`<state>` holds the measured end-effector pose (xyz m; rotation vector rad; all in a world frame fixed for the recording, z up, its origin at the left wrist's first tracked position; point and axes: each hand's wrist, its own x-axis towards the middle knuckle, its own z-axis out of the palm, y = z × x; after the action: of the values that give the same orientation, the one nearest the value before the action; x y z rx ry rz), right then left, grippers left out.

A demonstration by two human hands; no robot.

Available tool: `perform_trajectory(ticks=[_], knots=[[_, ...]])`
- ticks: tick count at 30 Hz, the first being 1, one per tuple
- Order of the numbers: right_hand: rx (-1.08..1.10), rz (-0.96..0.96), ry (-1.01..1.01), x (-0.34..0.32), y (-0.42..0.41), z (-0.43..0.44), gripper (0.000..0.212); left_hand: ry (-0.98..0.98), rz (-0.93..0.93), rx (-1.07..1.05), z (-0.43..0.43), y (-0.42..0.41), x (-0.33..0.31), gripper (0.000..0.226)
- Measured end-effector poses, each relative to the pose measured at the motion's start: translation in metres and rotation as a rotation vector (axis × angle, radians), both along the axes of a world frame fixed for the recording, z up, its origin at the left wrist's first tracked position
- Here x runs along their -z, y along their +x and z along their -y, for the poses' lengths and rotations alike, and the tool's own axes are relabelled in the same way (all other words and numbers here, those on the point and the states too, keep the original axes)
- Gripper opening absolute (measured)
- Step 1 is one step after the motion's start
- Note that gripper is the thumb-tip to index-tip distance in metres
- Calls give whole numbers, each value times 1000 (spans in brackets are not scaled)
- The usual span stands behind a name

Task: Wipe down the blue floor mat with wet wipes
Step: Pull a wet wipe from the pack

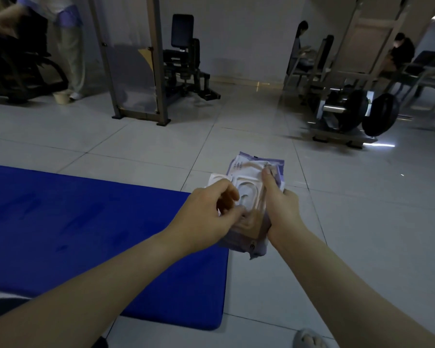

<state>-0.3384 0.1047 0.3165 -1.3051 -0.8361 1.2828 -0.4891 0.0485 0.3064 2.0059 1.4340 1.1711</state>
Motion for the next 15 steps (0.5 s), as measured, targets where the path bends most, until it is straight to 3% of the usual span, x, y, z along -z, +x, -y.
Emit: perform_trajectory(ticks=[3,15], knots=[[-14,46,41,2,-5,4,36,-46,87,-79,-3,1,3,6],[10,108,85,19,-29,8,43,-112,7,-338,-3,8,13,5]])
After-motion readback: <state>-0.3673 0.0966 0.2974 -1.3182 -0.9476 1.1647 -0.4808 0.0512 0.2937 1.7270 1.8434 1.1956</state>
